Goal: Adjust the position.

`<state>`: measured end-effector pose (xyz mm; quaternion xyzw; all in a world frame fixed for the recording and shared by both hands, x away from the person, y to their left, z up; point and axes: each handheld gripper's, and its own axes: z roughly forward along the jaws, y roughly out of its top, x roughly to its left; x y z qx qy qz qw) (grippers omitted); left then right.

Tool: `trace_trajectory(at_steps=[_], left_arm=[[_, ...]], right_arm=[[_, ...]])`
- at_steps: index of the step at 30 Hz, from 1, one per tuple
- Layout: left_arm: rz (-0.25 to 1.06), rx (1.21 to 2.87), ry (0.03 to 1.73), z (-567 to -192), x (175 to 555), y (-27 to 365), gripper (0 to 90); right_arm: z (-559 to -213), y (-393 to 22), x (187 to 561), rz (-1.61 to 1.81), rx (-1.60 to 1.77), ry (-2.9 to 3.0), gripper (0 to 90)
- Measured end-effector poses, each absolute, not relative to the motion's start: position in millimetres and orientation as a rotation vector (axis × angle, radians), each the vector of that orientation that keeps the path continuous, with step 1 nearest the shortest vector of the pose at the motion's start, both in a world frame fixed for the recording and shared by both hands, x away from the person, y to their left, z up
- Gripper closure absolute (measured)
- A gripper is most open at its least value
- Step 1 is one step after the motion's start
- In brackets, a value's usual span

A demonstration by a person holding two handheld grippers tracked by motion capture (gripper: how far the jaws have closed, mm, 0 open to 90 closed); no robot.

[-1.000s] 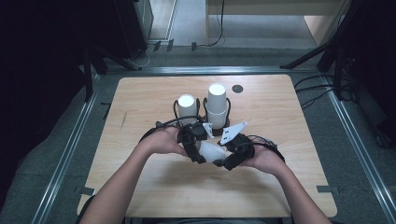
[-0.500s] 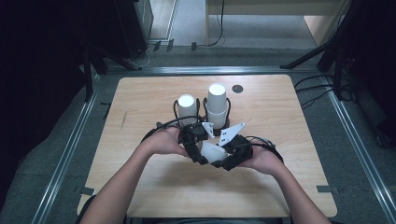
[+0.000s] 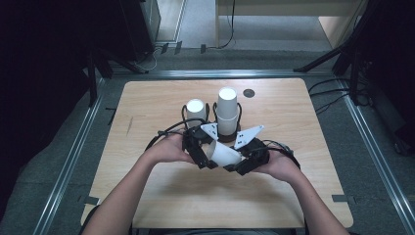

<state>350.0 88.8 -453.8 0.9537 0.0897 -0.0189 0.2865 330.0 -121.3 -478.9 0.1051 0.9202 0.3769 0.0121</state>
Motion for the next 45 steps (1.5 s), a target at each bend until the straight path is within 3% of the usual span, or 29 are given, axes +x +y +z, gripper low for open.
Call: trace_trajectory(at_steps=[24, 33, 39, 45], left_arm=[[-0.151, 2.25, 0.323, -462, 342, 110, 15.0], [-0.18, 2.279, 0.312, -461, 342, 110, 24.7], [-0.155, 2.326, 0.318, -447, 339, 111, 25.3], [-0.107, 2.392, 0.337, -438, 344, 113, 25.2]], right_arm=[[-471, -118, 332, 1.326, 0.28, 2.88, 32.1], [-473, -116, 333, 1.312, 0.275, 2.908, 32.6], [-473, -116, 334, 1.326, 0.335, 2.921, 25.5], [-475, -118, 335, 1.307, 0.364, 2.91, 24.3]])
